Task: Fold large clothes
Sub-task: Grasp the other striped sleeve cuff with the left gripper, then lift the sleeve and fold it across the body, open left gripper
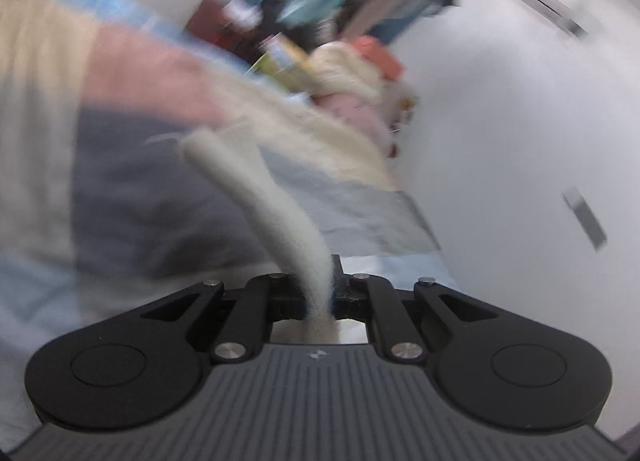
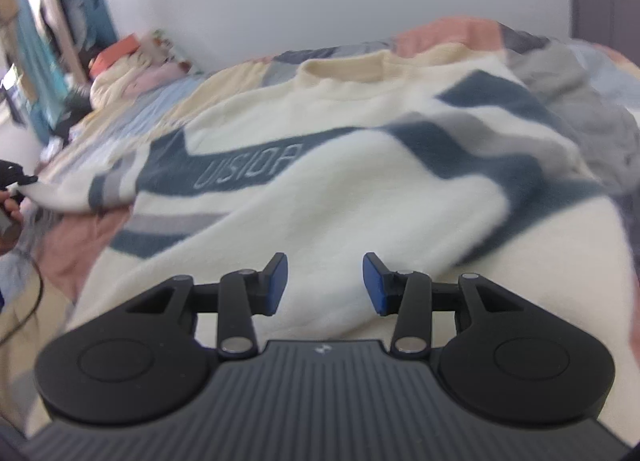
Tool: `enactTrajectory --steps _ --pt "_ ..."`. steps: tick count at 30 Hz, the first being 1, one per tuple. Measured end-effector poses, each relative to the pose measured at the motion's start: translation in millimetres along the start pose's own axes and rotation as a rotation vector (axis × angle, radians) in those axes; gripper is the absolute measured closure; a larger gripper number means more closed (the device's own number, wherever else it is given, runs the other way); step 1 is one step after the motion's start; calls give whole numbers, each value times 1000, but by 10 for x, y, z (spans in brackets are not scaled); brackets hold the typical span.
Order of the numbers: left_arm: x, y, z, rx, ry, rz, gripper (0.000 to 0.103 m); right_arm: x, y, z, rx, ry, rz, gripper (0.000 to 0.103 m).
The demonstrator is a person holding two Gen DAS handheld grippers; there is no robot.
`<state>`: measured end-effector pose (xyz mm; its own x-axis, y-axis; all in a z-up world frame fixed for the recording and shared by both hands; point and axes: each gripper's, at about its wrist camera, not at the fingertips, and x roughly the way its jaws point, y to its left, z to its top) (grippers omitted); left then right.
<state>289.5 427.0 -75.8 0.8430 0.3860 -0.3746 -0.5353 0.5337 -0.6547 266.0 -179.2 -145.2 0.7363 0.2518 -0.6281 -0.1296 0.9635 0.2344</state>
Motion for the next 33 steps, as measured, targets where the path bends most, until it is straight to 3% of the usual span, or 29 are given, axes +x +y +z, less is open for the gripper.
enactTrajectory --steps 2,10,15,18,25,29,33 --pt "-197 -375 27 95 -20 -28 93 -32 -51 6 27 -17 -18 59" --pt "-1024 -1741 -159 288 -11 -191 93 -305 -152 46 73 -54 -2 57" --pt "-1647 -2571 -486 418 -13 -299 93 -645 -202 143 114 -137 73 49" --pt "-2038 -2994 -858 490 12 -386 93 -784 -268 192 91 -200 64 49" --pt "-2623 -3603 -2048 641 144 -553 93 -972 -794 318 232 -256 31 49" --pt "-2693 -3736 -2809 743 250 -593 93 -1082 -1077 356 307 -304 -15 46" --pt "-2627 -3715 -3534 784 374 -600 93 -1051 -1219 319 362 -298 -35 46"
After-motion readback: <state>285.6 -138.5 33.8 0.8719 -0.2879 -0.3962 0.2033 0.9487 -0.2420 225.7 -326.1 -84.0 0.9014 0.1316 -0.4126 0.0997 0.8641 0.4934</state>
